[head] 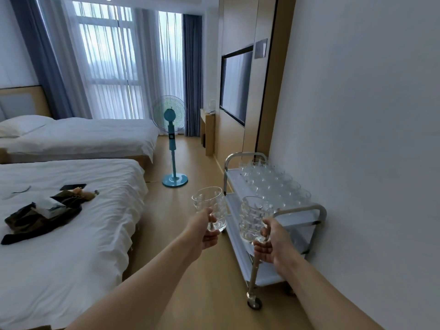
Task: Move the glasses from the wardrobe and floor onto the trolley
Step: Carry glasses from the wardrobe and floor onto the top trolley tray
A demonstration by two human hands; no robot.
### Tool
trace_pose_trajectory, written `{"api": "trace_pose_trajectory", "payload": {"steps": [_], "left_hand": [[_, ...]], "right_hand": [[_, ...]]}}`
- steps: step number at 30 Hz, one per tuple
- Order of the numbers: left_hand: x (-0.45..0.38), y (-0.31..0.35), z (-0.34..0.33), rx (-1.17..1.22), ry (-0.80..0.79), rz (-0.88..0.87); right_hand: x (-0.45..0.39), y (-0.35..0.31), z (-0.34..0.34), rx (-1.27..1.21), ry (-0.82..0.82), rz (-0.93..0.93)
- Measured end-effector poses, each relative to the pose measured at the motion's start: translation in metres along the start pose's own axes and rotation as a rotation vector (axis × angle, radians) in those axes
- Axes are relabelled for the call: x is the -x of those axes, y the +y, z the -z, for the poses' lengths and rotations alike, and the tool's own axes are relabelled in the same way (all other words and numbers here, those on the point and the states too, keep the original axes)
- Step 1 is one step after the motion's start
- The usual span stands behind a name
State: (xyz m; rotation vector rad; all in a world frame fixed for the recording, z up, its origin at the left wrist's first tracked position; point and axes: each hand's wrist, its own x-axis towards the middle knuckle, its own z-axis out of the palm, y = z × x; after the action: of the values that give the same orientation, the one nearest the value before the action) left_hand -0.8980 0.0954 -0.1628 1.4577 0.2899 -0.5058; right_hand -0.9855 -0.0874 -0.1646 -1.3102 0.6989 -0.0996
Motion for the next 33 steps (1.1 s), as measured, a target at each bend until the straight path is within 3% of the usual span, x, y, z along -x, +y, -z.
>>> {"api": "trace_pose_trajectory", "payload": {"steps": [6,14,24,33], "left_hand": [[-0.093,0.046,0.039,-0.047,-0.006,0.007],[-0.168,0.076,0.063,-0.052,0.016,0.037],[-0.292,0.134,0.083,-0.055,0.115,-0.004],[-0.416,0.22,0.083,-0.045,0.218,0.009]], "right_hand": [[-0.071,-0.022,-0.078,-0.032,0.042,-0.037],[-0.136,-0.038,-0.134,0.01,0.047,-0.078],[-0.266,-0.07,-0.214,0.012,-0.042,-0.119],[-0.407,-0.143,-0.279,-0.043,-0.106,-0.115]]}}
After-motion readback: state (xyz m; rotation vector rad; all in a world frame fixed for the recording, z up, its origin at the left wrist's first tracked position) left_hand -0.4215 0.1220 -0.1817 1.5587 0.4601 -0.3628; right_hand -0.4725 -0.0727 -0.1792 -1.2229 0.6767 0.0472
